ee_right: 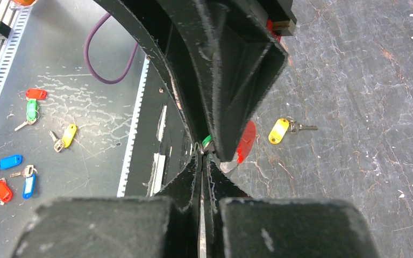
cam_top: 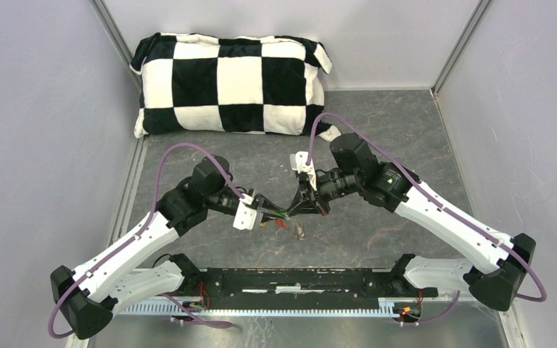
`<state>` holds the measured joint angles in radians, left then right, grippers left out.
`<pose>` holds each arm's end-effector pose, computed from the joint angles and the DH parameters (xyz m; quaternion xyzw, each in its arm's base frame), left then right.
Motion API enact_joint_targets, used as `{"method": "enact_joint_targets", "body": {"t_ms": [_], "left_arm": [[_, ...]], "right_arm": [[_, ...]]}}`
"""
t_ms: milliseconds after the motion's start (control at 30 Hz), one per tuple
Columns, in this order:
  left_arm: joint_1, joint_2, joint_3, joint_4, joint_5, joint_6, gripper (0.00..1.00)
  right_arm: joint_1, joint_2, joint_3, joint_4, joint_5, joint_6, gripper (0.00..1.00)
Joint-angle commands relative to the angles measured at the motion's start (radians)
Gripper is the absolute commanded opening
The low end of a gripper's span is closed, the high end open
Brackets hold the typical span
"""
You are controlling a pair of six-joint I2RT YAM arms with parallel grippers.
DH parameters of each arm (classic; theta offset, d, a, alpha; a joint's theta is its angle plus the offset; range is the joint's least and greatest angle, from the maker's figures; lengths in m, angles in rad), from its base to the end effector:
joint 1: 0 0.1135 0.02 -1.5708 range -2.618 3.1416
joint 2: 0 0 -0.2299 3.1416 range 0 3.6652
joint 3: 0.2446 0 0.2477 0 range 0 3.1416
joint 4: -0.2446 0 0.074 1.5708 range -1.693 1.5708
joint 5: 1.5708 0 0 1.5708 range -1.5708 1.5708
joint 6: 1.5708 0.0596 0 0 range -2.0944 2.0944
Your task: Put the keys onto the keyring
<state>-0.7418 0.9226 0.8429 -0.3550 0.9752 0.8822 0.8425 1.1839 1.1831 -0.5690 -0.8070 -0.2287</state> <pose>0.1311 -0.1870 0.2922 0.7138 0.3295 -0.3606 0.5018 0.1480 0.2306 0.3240 -0.5738 0.5977 0.4617 0.3166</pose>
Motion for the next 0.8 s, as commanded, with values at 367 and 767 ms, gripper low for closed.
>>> {"method": "enact_joint_targets", "body": {"t_ms": [367,767], "left_arm": [[-0.004,-0.065,0.012,-0.038,-0.053,0.081,0.02],[-0.004,-0.145,-0.044,0.016,-0.136,0.054,0.35]], "right_arm": [[-0.002,-0.072,-0.036,0.092,0.056,0.04,0.0],[-0.002,-0.077,-0.038,0.115,0.103,0.071,0.0]]}}
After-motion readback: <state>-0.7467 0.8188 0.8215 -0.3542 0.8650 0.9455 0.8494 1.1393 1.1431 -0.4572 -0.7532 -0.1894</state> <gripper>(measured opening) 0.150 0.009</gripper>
